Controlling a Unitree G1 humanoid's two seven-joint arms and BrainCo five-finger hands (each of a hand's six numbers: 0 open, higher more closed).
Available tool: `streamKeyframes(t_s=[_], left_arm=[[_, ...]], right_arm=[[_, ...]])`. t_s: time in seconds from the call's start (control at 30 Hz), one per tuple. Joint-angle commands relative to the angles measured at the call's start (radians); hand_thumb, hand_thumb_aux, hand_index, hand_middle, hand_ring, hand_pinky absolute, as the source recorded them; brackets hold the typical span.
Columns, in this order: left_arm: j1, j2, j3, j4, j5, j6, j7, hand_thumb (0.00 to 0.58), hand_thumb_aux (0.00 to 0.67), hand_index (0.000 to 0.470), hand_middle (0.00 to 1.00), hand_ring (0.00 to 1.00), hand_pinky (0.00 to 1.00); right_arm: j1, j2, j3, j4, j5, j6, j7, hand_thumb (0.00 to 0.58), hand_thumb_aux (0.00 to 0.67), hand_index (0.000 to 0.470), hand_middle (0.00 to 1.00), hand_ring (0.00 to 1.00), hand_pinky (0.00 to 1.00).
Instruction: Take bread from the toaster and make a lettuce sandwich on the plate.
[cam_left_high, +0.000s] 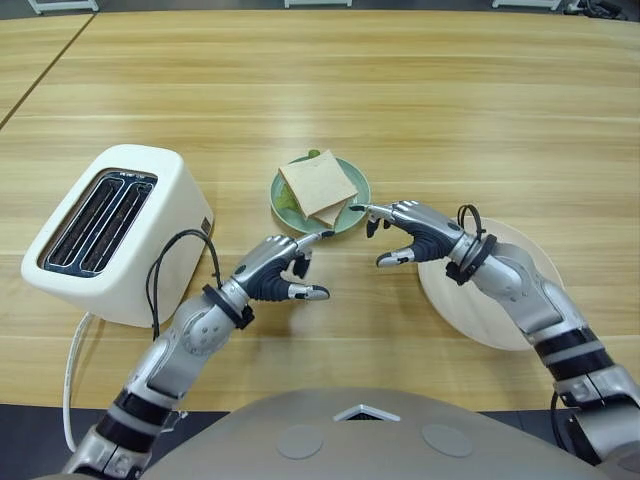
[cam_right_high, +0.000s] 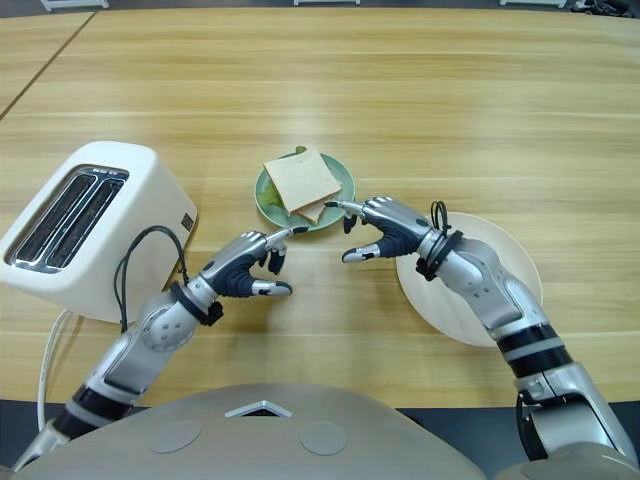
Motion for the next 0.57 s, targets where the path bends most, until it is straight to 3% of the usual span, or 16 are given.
streamKeyframes(t_s=[0.03,0.33,0.57], left_arm=[[0.067,-0.073,0.149,0.002,-0.414,-0.068,-0.015,0.000,0.000,0.000,0.00,0.00,0.00],[0.052,-0.181,0.147,0.179,-0.595,-0.153,-0.153,0.000,0.000,0.000,0.00,0.00,0.00],[0.045,-0.218,0.146,0.197,-0.613,-0.182,-0.248,0.000,0.000,0.000,0.00,0.00,0.00]], right_arm=[[0.062,0.085,-0.045,-0.067,0.287,-0.025,0.029,0.000,0.000,0.000,0.00,0.00,0.00],[0.038,0.260,-0.093,0.002,0.608,0.052,0.119,0.000,0.000,0.000,0.00,0.00,0.00],[0.031,0.288,-0.115,0.060,0.591,0.010,0.218,0.000,0.000,0.000,0.00,0.00,0.00]])
